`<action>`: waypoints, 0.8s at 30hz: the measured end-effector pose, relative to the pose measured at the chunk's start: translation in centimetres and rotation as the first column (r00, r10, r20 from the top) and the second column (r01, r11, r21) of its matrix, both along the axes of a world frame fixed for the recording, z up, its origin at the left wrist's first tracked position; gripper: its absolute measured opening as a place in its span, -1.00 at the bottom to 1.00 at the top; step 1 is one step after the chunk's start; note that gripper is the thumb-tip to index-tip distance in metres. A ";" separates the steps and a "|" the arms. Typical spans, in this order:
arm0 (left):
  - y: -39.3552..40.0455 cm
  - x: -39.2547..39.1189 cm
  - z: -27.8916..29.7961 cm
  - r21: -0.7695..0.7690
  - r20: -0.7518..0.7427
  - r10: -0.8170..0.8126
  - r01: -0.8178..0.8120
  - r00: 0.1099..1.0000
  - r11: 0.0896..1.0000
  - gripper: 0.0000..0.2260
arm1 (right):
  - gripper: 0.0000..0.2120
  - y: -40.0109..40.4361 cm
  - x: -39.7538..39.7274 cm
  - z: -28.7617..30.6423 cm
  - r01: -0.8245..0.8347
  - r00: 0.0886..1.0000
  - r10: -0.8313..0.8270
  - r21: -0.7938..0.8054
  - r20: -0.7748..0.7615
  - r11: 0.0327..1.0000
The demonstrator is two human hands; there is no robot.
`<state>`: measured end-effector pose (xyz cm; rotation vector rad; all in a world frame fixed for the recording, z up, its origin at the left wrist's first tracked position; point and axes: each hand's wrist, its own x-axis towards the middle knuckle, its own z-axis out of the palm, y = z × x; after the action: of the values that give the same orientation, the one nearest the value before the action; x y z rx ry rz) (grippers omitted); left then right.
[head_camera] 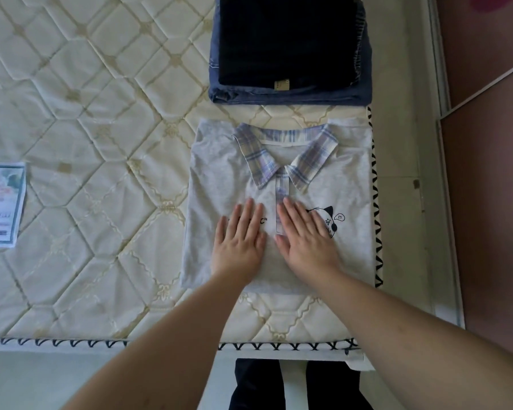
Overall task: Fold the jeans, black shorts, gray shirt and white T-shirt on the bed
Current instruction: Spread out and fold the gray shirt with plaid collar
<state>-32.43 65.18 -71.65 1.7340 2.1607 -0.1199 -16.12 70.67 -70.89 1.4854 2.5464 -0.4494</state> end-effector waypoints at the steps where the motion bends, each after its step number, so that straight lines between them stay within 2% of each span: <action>1: 0.0 -0.8 -0.2 -0.007 -0.013 -0.032 0.032 0.999 0.999 -0.49 | -0.38 0.3 0.9 -0.1 -0.012 0.998 0.013 -0.014 0.055 1.000; 4: -0.3 -3.1 -0.1 -0.017 -0.061 -0.078 0.077 0.995 0.997 -0.43 | -0.34 0.9 3.9 -0.1 0.020 0.988 -0.015 -0.035 0.151 0.999; 7: -0.6 -4.7 0.2 -0.022 -0.057 -0.059 0.058 0.997 0.998 -0.39 | -0.35 1.2 6.5 0.3 0.097 0.976 -0.082 -0.064 0.202 0.993; 12: -2.3 -5.5 0.6 -0.081 -0.042 0.058 -0.061 0.997 0.995 -0.39 | -0.35 0.2 7.4 0.8 0.209 0.966 -0.192 -0.087 0.175 0.974; 15: -4.3 -4.4 1.3 -0.143 -0.002 0.116 -0.115 0.993 0.983 -0.40 | -0.33 -1.5 6.3 1.6 0.274 0.959 -0.257 -0.158 0.124 0.949; 17: -6.2 -3.3 2.3 -0.184 0.025 0.128 -0.121 0.992 0.975 -0.38 | -0.28 -3.2 6.0 2.4 0.238 0.970 -0.217 -0.233 0.113 0.943; 21: -11.4 -1.3 4.4 -0.336 0.024 0.076 -0.064 0.997 0.940 -0.34 | -0.19 -7.6 6.7 5.1 0.042 0.997 -0.011 -0.455 0.071 0.890; 24: -13.4 -0.3 6.8 -0.453 0.043 0.018 0.004 0.999 0.891 -0.36 | -0.24 -8.9 7.0 7.9 -0.038 0.993 0.095 -0.555 0.075 0.831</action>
<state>-32.74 51.81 -64.87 1.4400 1.9080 -0.5336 -9.12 61.74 -62.99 1.1588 2.1139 -0.9757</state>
